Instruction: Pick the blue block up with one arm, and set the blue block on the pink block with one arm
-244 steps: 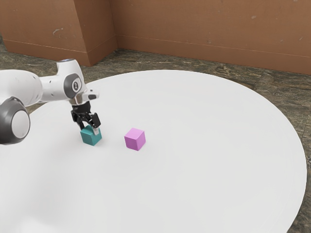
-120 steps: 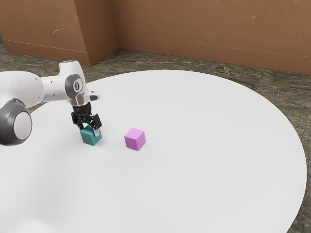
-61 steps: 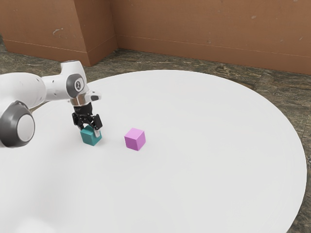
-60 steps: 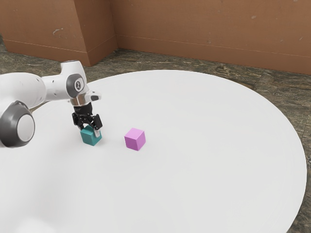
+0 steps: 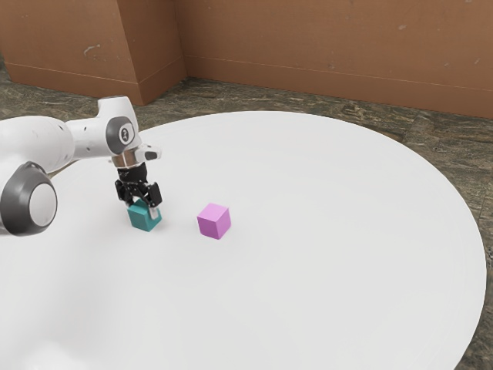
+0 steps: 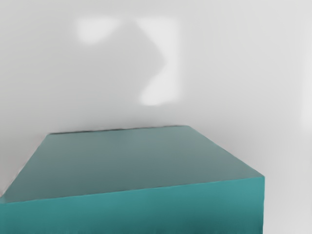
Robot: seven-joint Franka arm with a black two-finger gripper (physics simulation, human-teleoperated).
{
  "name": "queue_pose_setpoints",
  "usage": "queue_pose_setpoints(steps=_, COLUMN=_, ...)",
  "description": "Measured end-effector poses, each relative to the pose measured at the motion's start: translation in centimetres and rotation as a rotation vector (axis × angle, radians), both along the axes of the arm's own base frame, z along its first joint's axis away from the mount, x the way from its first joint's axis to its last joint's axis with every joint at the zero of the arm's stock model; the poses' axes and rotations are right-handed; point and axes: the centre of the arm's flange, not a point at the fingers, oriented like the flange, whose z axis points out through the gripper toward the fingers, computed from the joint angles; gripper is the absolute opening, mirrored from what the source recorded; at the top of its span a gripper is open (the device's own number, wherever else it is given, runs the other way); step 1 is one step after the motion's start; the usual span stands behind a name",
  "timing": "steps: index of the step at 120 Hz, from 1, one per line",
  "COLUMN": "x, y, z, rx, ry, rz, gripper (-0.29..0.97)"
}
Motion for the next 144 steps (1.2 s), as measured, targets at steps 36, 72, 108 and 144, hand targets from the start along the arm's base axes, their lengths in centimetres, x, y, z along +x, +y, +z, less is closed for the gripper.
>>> queue_pose_setpoints(steps=36, x=0.0, y=0.0, z=0.0, rx=0.001, ry=0.002, rz=0.001, gripper=0.43)
queue_pose_setpoints(steps=72, x=0.0, y=0.0, z=0.6, rx=0.007, ry=-0.003, rz=0.003, gripper=0.35)
queue_pose_setpoints(steps=108, x=0.0, y=-0.2, z=3.4, rx=0.016, ry=-0.019, rz=0.001, gripper=0.33)
queue_pose_setpoints(steps=144, x=0.9, y=-4.6, z=8.1, rx=0.008, ry=-0.046, rz=-0.048, gripper=0.33)
